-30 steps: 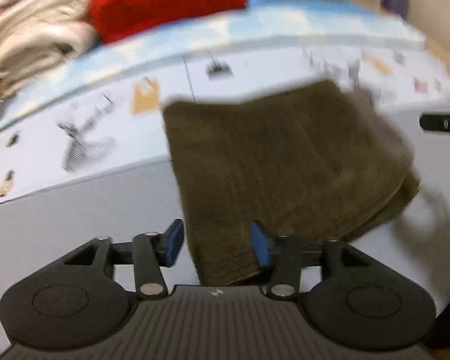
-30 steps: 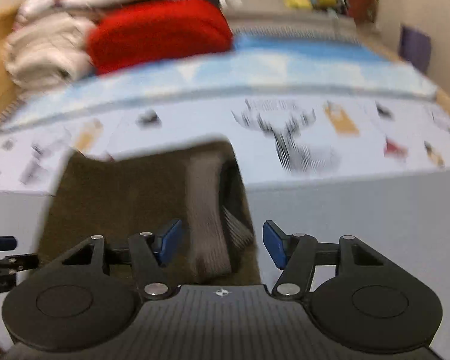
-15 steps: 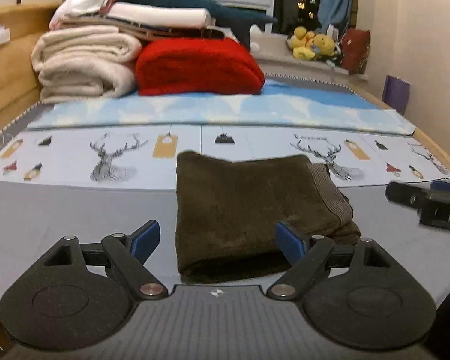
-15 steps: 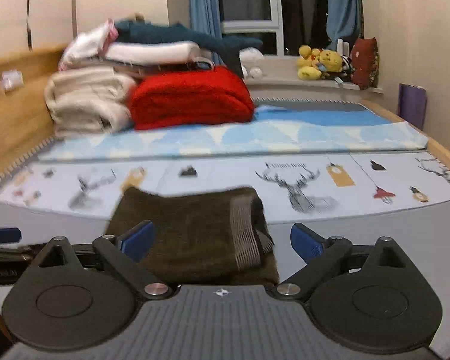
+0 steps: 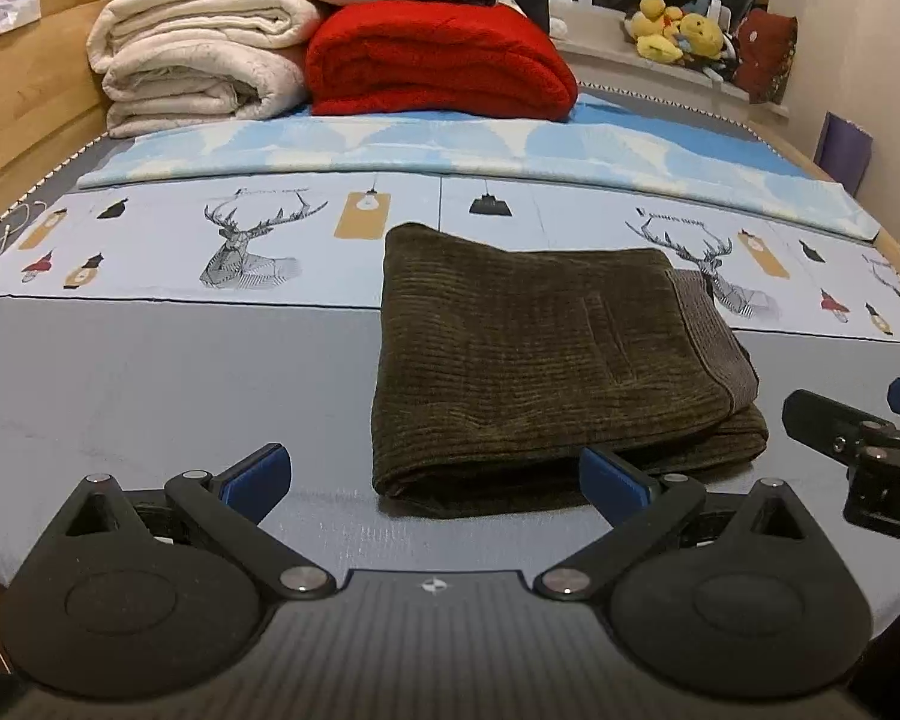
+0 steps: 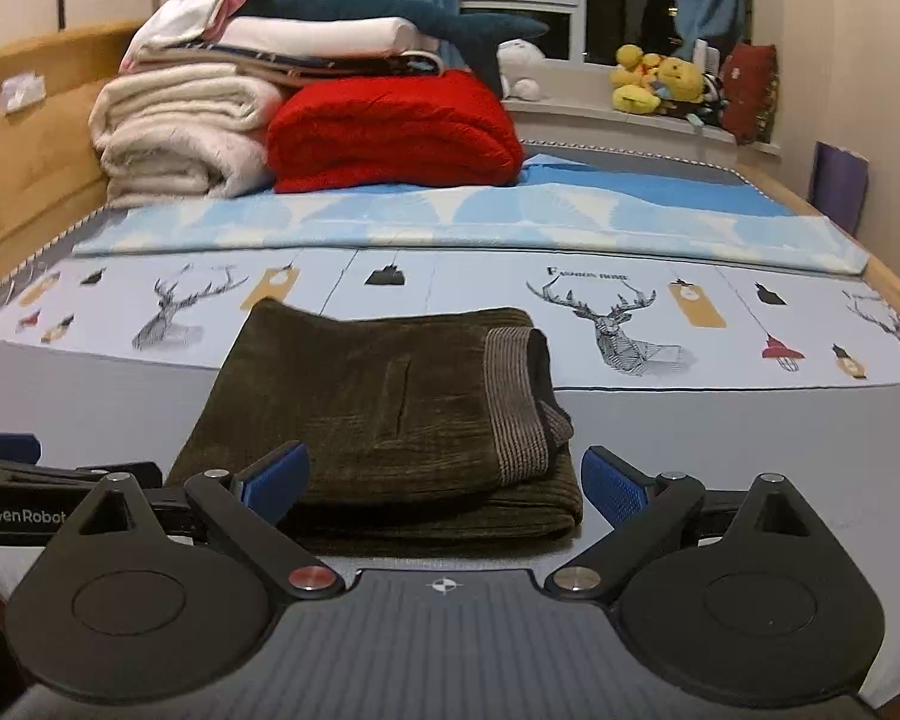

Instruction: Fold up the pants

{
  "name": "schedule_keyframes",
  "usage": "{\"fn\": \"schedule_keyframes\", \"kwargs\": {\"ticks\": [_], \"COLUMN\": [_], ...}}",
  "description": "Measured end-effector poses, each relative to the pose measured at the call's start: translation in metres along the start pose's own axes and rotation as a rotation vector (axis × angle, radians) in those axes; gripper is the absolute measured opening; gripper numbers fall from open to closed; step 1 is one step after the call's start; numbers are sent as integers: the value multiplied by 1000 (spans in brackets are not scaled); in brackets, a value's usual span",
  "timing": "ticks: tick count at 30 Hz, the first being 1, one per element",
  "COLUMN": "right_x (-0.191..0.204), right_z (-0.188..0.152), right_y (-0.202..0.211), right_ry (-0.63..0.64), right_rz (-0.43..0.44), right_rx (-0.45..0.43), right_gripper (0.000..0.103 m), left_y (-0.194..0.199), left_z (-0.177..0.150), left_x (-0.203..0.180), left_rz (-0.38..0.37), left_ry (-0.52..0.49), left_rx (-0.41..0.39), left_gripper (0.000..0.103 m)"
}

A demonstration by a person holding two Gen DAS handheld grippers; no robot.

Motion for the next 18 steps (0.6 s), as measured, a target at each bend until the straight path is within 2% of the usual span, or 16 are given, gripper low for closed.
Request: {"fn": "schedule_keyframes", "kwargs": {"ticks": [9, 18], "right_x": [4, 2], "right_z": [-1, 0], "right_y": [-16, -16], "right_ry": [0, 2], "right_rz": [-2, 7], "right_rx": [51, 55], "right_gripper": [97, 97], "left_y": [-7, -10], "left_z": [1, 0], "left_x": [2, -2], "left_rz": [0, -6], "left_ry": [11, -7], "left_rx": [14, 25], "left_gripper": [102, 102]}}
Point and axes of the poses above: each gripper's, at about its wrist camera, not at the fingertips, and y roughly against the way its jaws point, x to its left, z to its top, the point moved 2 cm from there along -y, roughly the way its jaws point, and after that the axes turned 6 degrees about -z, right-handed, at the moved point
